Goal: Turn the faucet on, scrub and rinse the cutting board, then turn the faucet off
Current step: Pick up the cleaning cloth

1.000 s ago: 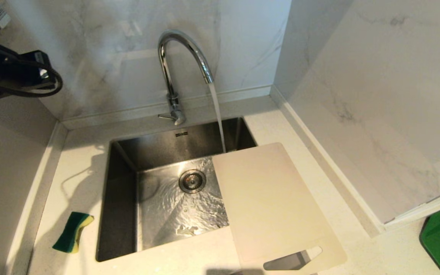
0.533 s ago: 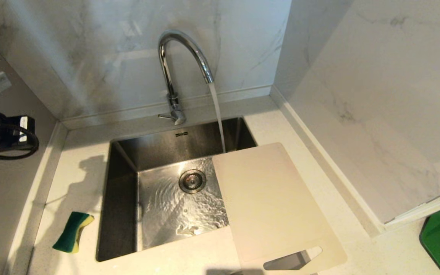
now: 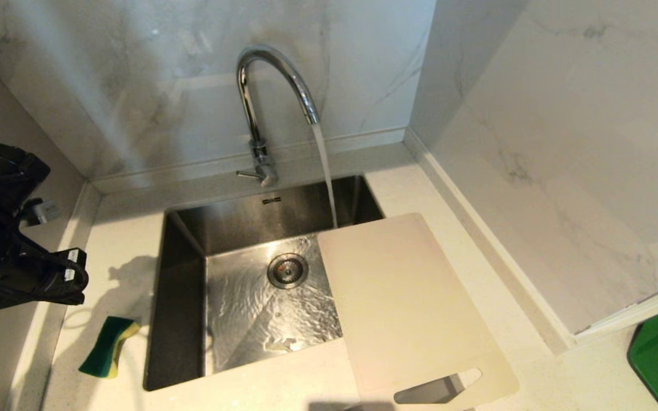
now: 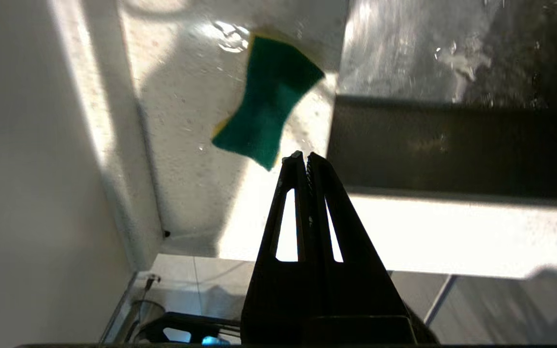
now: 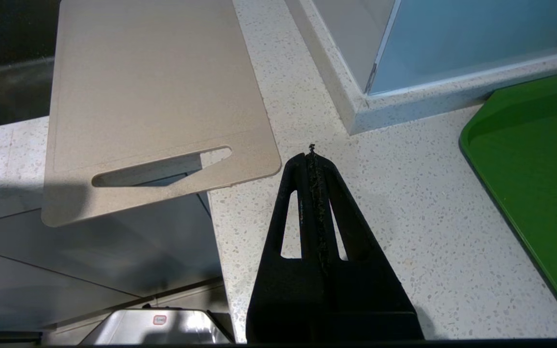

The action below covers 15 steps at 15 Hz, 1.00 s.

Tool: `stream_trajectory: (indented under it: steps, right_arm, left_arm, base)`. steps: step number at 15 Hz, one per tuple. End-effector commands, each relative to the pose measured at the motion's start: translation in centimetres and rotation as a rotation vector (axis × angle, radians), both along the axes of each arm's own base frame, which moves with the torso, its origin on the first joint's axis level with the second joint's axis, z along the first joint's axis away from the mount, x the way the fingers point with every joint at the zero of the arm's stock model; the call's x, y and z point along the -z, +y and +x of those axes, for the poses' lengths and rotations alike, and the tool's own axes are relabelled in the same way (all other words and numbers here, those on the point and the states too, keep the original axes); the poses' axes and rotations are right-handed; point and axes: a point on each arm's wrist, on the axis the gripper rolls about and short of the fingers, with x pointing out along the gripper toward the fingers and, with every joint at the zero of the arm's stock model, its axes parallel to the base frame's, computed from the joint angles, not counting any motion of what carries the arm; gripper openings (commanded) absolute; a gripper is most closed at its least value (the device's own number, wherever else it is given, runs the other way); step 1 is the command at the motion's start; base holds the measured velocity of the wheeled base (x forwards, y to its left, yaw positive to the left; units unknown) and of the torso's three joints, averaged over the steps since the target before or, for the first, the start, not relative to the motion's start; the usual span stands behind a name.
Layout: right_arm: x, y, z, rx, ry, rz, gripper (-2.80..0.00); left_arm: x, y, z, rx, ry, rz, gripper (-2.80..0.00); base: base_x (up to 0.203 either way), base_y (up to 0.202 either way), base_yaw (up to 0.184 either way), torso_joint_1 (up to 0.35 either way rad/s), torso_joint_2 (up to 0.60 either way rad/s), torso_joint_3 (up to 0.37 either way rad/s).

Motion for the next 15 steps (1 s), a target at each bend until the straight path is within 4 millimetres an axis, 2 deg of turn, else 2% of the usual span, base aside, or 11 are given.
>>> stream_trajectory:
  steps: [1,7,15]
  right_arm:
    - [0.0,0.0,0.0,0.001,0.000,0.000,-2.80]
    - [0.0,0.0,0.0,-0.001,0.000,0.000,-2.80]
    - [0.0,0.0,0.0,-0.001,0.000,0.000,-2.80]
  left_arm:
    - [1.2,0.0,0.4,0.025,0.056,-0.002,-2.80]
    - [3.2,1.7,0.9,0.051,0.141,0.003,-2.80]
    - [5.0,1.5,2.4,0.098,0.195,-0.030,-2.80]
  base:
    - [0.000,0.000,0.000,0.000,0.00,0.000]
    - [0.000,0.000,0.000,0.000,0.00,0.000]
    - [0.000,0.000,0.000,0.000,0.00,0.000]
